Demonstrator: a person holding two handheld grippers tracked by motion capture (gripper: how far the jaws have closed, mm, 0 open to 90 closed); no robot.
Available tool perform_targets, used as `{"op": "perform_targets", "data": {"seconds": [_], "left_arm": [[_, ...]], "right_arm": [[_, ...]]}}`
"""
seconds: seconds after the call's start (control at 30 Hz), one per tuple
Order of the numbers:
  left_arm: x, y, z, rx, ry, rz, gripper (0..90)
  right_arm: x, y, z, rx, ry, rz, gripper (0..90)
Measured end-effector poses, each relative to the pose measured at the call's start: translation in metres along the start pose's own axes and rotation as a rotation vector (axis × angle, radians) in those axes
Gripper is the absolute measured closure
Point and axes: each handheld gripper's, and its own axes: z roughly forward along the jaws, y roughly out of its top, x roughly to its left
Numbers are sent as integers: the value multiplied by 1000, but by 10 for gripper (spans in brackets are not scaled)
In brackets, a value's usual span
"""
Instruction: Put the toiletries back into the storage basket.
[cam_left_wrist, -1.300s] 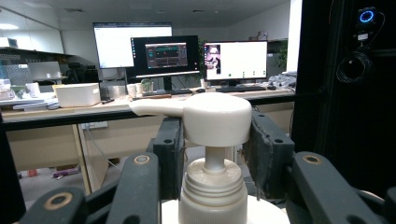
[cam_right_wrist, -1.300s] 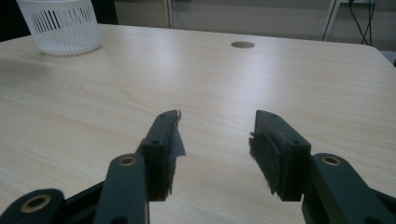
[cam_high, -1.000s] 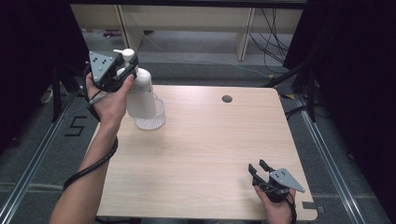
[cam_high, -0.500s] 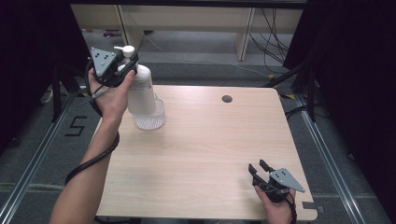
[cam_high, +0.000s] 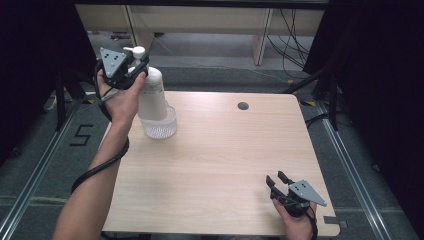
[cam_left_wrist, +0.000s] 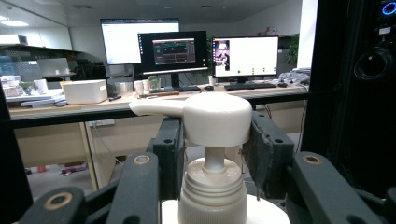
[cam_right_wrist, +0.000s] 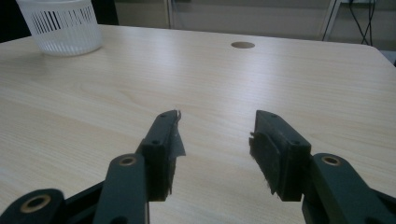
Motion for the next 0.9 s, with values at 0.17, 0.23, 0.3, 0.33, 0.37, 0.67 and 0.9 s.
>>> {"op": "perform_targets", "data": {"seconds": [0.17, 0.23, 0.3, 0.33, 0.37, 0.67, 0.9], "left_arm": [[1, -2, 5, 6, 6, 2, 594], [2, -2, 6, 6, 5, -1, 594], [3, -4, 9, 7, 7, -6, 595], [3, -5, 9, 7, 10, -5, 594], [3, -5, 9, 7, 10, -5, 594], [6, -11, 17, 22, 19, 0, 594], [6, -15, 21, 30, 16, 2, 594]], "right_arm": [[0, 0, 1, -17, -1, -4, 512], [0, 0, 1, -14, -5, 3, 512], [0, 0, 1, -13, 5, 1, 512], [0, 0, 1, -9, 4, -2, 512], [0, 0, 1, -9, 4, -2, 512], [0, 0, 0, 2, 5, -2, 512], [-1, 0, 0, -2, 5, -9, 512]]}}
